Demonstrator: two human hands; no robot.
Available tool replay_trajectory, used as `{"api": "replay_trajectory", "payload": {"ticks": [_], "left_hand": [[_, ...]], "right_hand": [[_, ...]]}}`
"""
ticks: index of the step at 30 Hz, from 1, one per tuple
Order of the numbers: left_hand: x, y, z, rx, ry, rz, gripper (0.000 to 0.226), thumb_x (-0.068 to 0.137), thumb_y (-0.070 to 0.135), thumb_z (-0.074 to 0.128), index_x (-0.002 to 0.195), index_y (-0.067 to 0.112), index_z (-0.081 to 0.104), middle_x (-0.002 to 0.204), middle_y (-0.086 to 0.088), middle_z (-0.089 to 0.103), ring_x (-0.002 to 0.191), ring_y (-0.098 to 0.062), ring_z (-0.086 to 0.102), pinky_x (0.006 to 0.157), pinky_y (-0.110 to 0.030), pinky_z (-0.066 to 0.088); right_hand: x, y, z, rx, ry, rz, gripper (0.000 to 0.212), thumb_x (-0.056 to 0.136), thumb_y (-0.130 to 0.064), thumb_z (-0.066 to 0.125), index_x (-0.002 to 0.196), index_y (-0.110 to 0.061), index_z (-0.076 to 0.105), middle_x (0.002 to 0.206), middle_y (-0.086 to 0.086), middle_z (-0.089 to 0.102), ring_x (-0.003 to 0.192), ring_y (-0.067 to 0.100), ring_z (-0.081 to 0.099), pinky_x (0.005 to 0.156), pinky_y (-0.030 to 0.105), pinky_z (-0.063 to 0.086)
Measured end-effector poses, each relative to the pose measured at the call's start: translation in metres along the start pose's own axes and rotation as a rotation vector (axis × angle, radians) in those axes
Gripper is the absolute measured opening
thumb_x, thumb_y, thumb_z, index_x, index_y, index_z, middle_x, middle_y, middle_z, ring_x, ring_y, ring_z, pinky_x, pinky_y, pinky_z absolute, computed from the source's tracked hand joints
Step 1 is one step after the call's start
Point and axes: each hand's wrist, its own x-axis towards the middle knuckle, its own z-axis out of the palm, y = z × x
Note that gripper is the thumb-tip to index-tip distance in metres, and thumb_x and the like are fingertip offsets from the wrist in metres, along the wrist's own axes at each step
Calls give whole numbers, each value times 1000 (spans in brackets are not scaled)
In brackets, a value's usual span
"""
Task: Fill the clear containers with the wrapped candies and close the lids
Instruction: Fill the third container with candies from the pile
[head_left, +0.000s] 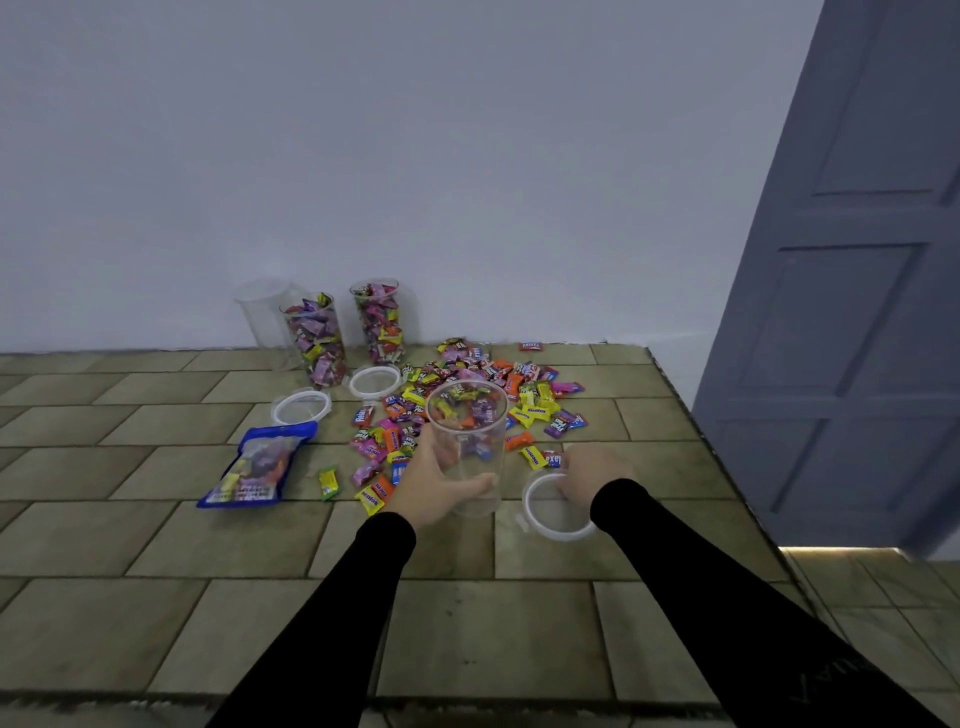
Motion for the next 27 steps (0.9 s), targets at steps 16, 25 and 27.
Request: {"api": "replay_trajectory", "payload": {"ticks": [16, 25, 27], "left_hand": [[9, 15, -69, 567, 93, -48, 44, 89, 25, 63, 131, 17, 54, 133, -1, 53, 119, -18, 51, 98, -31, 43], [26, -2, -88, 703, 269, -114, 45, 91, 43, 53, 129, 19, 49, 131, -7, 46, 122, -28, 40, 101, -41, 38], [26, -10, -90, 777, 234, -162, 52, 92, 47, 48, 135, 20, 43, 139, -8, 40, 130, -30, 34, 105, -46, 34]], "right_hand": [[21, -96, -139, 517, 484, -269, 21, 90, -7, 49, 98, -15, 66, 106, 6, 66, 95, 23, 61, 82, 30, 47], [19, -218, -132, 238, 291, -465, 20, 93, -4, 47, 104, -2, 63, 107, 14, 65, 98, 30, 62, 75, 32, 46], [26, -234, -112, 153, 251, -439, 23, 95, -3, 45, 108, -1, 63, 112, 14, 65, 101, 30, 63, 80, 33, 48]]}}
